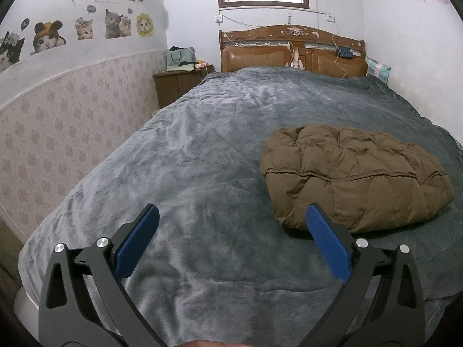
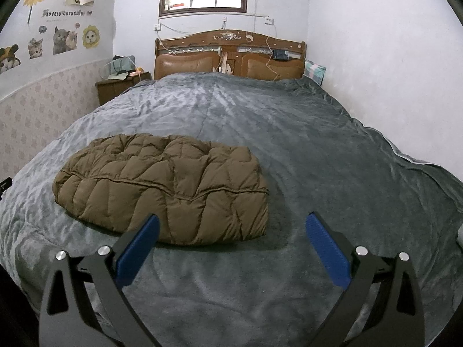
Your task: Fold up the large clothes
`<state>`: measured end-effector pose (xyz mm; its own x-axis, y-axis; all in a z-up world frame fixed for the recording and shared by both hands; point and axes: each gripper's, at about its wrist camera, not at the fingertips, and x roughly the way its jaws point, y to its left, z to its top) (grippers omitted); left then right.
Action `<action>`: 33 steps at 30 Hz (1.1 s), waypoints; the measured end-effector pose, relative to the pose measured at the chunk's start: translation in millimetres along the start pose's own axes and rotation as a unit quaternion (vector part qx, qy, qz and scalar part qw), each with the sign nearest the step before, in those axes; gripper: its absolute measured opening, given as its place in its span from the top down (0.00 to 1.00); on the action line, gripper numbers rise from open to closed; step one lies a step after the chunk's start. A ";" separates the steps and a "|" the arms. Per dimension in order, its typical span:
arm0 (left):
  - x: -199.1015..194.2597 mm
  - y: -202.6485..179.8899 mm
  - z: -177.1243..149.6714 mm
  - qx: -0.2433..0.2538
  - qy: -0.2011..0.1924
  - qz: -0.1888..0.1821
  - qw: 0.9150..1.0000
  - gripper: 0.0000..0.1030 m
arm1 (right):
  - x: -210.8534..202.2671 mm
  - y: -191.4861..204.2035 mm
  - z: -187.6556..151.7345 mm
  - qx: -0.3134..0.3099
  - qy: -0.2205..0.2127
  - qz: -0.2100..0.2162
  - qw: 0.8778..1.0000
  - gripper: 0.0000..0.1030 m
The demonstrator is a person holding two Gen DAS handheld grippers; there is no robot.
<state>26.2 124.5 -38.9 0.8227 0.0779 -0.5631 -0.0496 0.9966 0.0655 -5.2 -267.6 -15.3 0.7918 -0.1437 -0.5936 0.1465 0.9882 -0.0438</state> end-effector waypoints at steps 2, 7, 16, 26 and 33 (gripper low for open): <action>0.0 0.2 0.2 0.001 0.000 0.000 1.000 0.03 | -0.1 0.2 0.1 0.000 0.000 0.000 1.000 0.02; -2.6 -0.9 2.5 -0.006 -0.003 -0.002 1.000 0.03 | -0.5 0.5 0.5 0.001 -0.001 0.001 1.000 0.02; -30.1 -13.9 21.0 -0.022 -0.012 -0.027 0.999 0.03 | -8.4 6.5 1.4 0.022 -0.009 0.018 1.000 0.02; -50.6 -15.5 27.2 -0.049 -0.020 -0.074 0.996 0.03 | 1.7 -8.1 -4.5 0.082 0.003 0.024 0.996 0.02; -42.9 -2.2 30.8 -0.080 0.004 -0.035 0.996 0.03 | -9.5 -0.4 -1.1 0.076 -0.012 0.045 0.996 0.02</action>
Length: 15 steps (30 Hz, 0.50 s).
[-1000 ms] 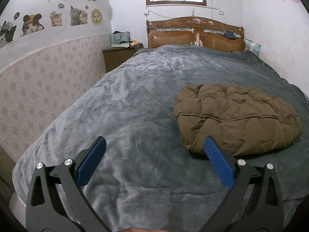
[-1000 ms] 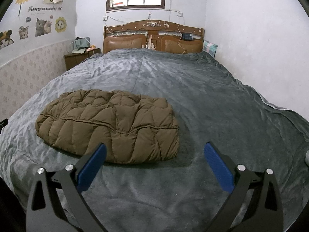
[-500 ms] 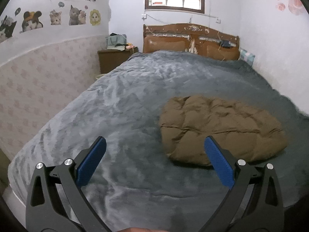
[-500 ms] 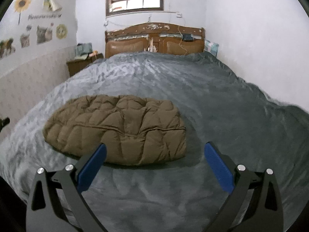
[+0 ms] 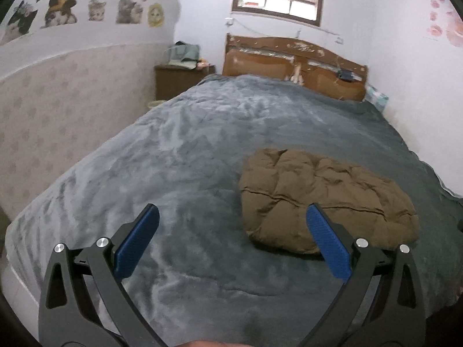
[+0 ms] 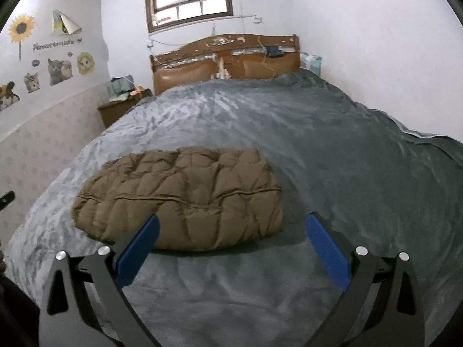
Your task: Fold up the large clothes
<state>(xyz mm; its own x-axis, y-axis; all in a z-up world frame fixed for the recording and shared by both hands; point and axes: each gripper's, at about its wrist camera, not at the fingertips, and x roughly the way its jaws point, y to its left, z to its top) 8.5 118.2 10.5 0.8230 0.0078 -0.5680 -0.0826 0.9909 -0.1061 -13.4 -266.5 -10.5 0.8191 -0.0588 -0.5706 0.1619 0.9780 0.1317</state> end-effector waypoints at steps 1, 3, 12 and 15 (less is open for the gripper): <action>-2.6 -0.9 1.6 -0.001 0.004 0.002 1.000 0.03 | 0.7 -0.5 -0.9 0.001 0.004 0.001 1.000 0.02; -10.4 -6.1 6.6 0.003 0.005 0.011 1.000 0.03 | 2.2 -2.4 1.4 0.008 0.013 0.004 1.000 0.02; -27.0 -31.3 7.5 0.041 -0.041 -0.013 0.998 0.03 | 3.2 2.8 -3.0 -0.002 0.012 -0.019 1.000 0.02; -17.8 -21.3 2.6 0.030 -0.034 -0.010 0.999 0.03 | -4.5 2.6 -2.8 0.014 0.004 -0.003 1.000 0.02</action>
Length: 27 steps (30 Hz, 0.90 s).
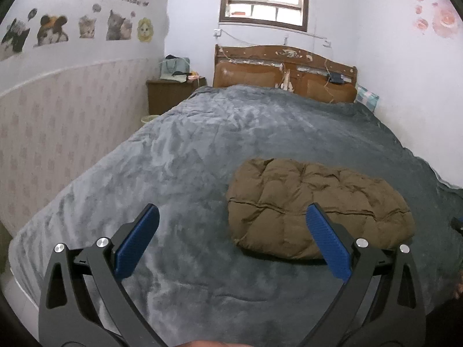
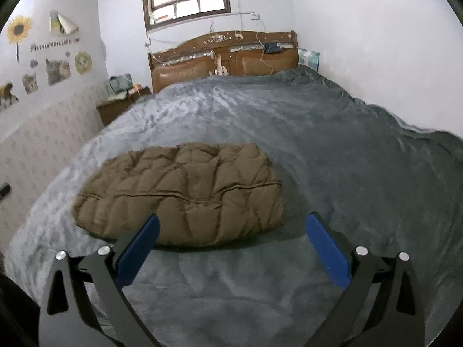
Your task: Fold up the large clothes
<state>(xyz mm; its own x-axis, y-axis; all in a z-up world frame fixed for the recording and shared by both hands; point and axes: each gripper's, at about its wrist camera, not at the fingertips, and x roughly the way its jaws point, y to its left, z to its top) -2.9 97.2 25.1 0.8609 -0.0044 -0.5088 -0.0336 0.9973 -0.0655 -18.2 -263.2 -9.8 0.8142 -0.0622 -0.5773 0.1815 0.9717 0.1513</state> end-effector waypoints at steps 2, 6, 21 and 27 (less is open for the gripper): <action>7.4 4.7 -5.8 0.007 -0.001 0.016 1.000 0.03 | -3.2 3.9 -0.5 -0.008 -0.007 -0.007 1.000 0.02; 20.7 12.7 -14.0 0.015 0.003 0.026 1.000 0.03 | 0.9 12.5 -0.8 -0.026 0.001 -0.009 1.000 0.02; 39.5 22.1 -24.3 0.022 0.025 0.019 0.999 0.03 | 16.1 12.9 -3.2 -0.043 0.020 -0.026 0.999 0.02; 41.6 23.4 -25.4 0.023 0.029 0.023 0.999 0.03 | 18.3 13.6 -3.9 -0.047 0.021 -0.024 0.998 0.02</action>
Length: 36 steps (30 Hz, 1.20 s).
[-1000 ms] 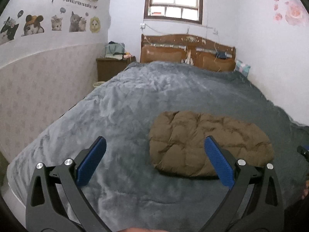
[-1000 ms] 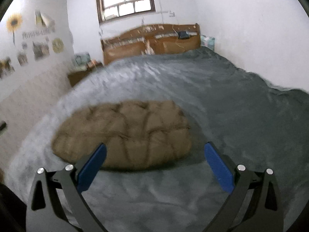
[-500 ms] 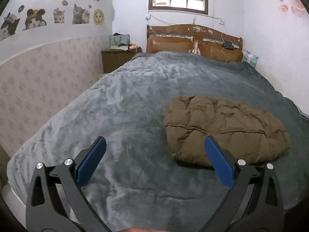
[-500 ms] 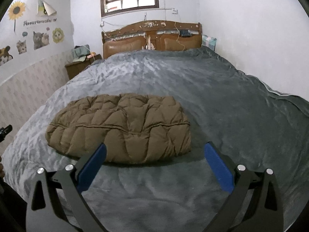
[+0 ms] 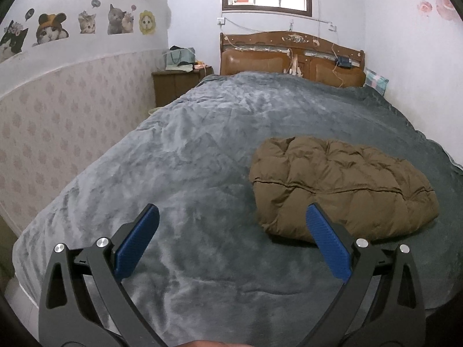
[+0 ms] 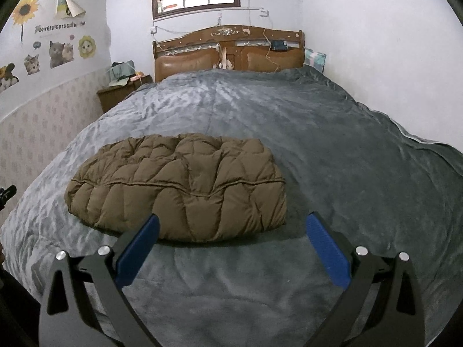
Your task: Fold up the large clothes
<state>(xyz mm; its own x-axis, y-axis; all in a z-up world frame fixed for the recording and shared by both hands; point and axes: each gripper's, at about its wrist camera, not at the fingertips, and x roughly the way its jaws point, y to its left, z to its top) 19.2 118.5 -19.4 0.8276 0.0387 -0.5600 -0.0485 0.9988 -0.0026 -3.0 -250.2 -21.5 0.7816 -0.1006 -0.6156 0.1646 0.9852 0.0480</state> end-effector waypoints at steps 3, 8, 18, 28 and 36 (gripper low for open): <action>0.1 0.1 -0.5 0.002 0.000 0.002 1.000 0.03 | 0.9 0.5 -0.2 -0.001 0.002 -0.002 1.000 0.02; 5.0 4.7 -1.9 0.002 0.007 0.005 1.000 0.03 | 2.3 0.8 0.7 -0.002 0.004 0.000 1.000 0.02; 6.2 11.2 -5.8 0.000 0.009 0.012 1.000 0.03 | 6.6 -1.6 0.1 -0.003 0.011 0.001 1.000 0.02; -9.0 8.4 1.2 -0.001 -0.002 -0.003 1.000 0.03 | -2.4 21.0 1.1 -0.029 0.002 0.012 1.000 0.02; -9.0 7.2 -2.7 -0.001 -0.008 -0.002 1.000 0.03 | -1.0 21.4 -0.3 -0.027 0.005 0.002 1.000 0.02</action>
<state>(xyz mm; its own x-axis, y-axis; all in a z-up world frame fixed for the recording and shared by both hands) 9.9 125.2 -16.7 0.8364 0.0352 -0.5470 -0.0461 0.9989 -0.0062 -0.5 -228.9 -20.1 0.7765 -0.0963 -0.6227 0.1286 0.9917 0.0070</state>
